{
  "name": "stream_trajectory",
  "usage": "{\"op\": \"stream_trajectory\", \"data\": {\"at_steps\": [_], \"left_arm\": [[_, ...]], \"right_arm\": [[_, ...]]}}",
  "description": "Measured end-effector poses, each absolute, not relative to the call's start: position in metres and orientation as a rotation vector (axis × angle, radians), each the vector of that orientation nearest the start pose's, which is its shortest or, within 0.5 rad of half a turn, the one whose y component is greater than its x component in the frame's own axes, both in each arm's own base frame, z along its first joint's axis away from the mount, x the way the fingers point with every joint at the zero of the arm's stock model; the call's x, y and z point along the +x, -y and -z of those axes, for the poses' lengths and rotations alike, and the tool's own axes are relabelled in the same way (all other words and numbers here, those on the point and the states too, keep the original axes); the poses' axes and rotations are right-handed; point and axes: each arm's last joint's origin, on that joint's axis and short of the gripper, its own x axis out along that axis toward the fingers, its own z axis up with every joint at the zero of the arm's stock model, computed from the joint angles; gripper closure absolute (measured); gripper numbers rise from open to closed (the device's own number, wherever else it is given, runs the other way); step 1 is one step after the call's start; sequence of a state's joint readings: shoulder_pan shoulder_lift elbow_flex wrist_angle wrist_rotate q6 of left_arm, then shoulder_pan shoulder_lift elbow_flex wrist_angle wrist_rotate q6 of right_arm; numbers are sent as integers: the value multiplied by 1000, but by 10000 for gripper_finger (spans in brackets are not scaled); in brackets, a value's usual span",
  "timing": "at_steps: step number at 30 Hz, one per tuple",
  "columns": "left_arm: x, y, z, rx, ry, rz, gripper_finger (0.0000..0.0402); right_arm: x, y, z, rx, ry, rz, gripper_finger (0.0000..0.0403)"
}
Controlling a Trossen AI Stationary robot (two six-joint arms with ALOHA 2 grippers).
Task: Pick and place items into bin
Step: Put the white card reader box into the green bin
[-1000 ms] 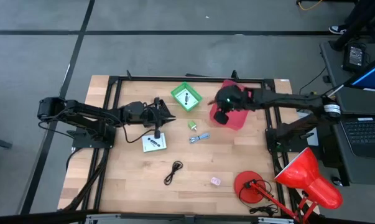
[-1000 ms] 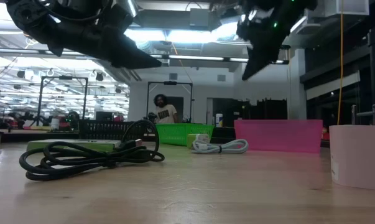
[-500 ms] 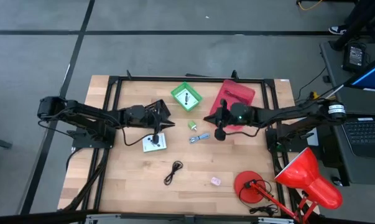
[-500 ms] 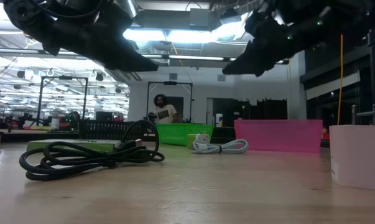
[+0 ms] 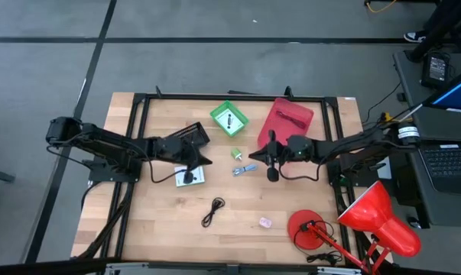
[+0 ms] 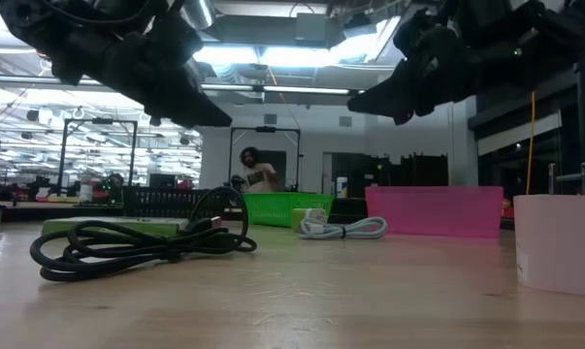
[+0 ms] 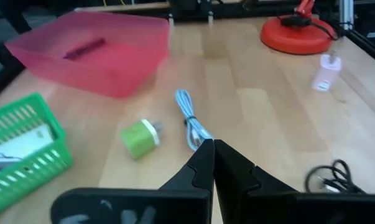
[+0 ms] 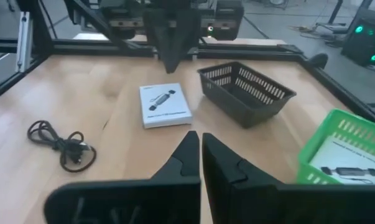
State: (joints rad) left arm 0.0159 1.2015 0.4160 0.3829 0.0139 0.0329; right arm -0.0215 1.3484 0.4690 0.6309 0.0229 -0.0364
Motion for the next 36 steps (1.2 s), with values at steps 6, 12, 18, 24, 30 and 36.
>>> {"op": "stream_trajectory", "data": {"at_steps": [6,12,18,24,30,36], "left_arm": [[228,2,-179,-8,-429,-32,398],[231,10,-185,-77,-611,-73,398],[227,18,-201,-105,-834,-187,398],[216,27,-212,-203,-1013,-256,398],[199,31,-204,-302,-1146,-421,398],[192,40,-203,-267,-1146,-508,398]], "right_arm": [[265,6,-177,-35,-244,39,402],[276,6,-170,-36,-175,38,398],[298,6,-168,-90,-187,34,398],[323,7,-167,-131,-237,26,398],[335,7,-169,-253,-294,3,398],[341,9,-178,-268,-266,-6,398]]}}
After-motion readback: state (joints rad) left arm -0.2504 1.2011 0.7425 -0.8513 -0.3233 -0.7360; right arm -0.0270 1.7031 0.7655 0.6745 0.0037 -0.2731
